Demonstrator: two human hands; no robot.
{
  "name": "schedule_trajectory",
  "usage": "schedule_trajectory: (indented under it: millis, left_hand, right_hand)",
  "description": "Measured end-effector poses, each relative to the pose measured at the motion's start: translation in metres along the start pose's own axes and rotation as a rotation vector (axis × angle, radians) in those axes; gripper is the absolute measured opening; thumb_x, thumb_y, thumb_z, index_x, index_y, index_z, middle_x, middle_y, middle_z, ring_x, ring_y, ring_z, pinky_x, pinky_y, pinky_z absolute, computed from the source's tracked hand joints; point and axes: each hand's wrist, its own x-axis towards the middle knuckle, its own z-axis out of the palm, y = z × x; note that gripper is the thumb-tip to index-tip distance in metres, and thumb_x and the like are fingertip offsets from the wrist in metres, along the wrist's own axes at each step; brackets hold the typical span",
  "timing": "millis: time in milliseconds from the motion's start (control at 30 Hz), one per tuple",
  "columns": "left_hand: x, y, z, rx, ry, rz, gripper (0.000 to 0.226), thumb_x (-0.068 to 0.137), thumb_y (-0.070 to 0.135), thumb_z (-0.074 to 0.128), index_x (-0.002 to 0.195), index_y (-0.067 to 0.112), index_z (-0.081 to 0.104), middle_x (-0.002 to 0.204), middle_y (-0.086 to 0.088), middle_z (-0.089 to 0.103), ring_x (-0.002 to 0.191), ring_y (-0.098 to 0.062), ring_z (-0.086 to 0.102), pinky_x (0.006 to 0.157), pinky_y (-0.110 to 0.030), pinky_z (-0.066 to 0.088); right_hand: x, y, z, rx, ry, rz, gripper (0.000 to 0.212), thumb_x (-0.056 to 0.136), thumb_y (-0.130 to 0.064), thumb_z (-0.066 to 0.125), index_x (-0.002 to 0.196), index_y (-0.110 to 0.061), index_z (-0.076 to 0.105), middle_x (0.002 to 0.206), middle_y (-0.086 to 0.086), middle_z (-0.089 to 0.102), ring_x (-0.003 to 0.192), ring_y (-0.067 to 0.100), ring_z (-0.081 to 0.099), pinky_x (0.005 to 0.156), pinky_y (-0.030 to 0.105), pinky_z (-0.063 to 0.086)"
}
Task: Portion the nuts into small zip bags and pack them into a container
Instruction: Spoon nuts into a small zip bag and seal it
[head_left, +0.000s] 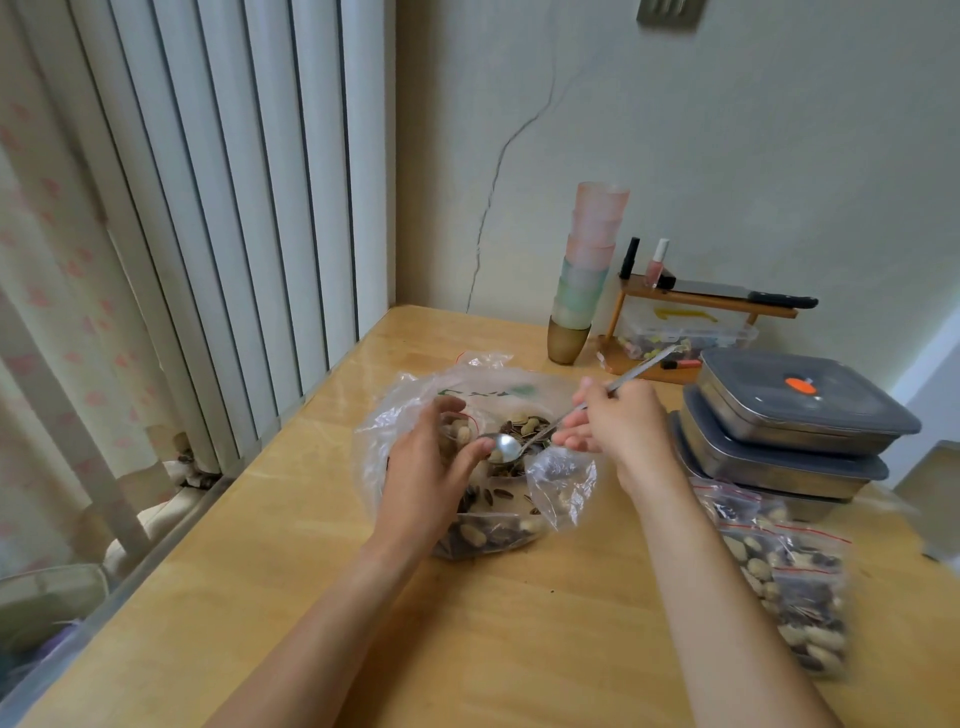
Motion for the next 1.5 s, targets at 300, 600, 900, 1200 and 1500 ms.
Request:
schedule_trajectory:
  millis: [300,600,900,1200,1500]
  left_hand:
    - [0.0,0.007,-0.003,-0.138,-0.026,-0.007,0.029,0.088,0.038,0.076,0.109,0.034,0.056,0.097,0.014,0.069,0.081,-0.005,0.069,0.072,-0.023,0.053]
    - [-0.001,0.002,0.0,0.039,-0.024,0.038,0.018,0.08,0.038,0.082,0.08,0.027,0.067,0.083,0.012,0.064,0.082,-0.002,0.059,0.065,-0.01,0.039]
    - [-0.005,0.017,-0.004,0.018,-0.13,-0.033,0.013,0.094,0.02,0.053,0.098,0.025,0.065,0.068,0.002,0.067,0.063,-0.014,0.061,0.061,-0.038,0.052]
    - [-0.002,0.013,-0.004,0.04,-0.075,-0.012,0.015,0.1,0.016,0.055,0.088,0.023,0.059,0.067,0.005,0.069,0.06,-0.011,0.064,0.057,-0.033,0.051]
    - [-0.001,0.02,-0.009,-0.042,-0.009,0.024,0.007,0.101,0.021,0.06,0.094,0.022,0.062,0.07,0.012,0.067,0.066,0.0,0.065,0.057,-0.014,0.046]
  right_hand:
    - [-0.002,0.017,0.021,0.178,-0.39,0.276,0.035,0.107,-0.027,0.057,0.122,0.004,0.057,0.093,0.025,0.074,0.066,0.023,0.075,0.057,0.024,0.056]
    - [-0.003,0.025,0.029,-0.136,-0.461,0.26,0.039,0.108,-0.028,0.051,0.102,0.004,0.072,0.075,0.011,0.07,0.053,0.014,0.058,0.048,0.019,0.039]
    - [-0.01,0.009,0.024,-0.29,-0.463,-0.194,0.015,0.1,-0.008,0.058,0.099,-0.012,0.072,0.089,0.007,0.077,0.07,0.017,0.074,0.073,0.034,0.059]
    - [-0.019,-0.002,0.027,-0.592,-0.555,-0.398,0.008,0.088,-0.021,0.075,0.096,-0.024,0.073,0.087,-0.009,0.07,0.072,0.004,0.065,0.066,0.021,0.048]
    - [-0.015,-0.004,0.017,-0.484,-0.441,-0.419,0.01,0.086,-0.017,0.078,0.083,-0.026,0.074,0.077,-0.011,0.073,0.067,0.0,0.066,0.062,0.014,0.05]
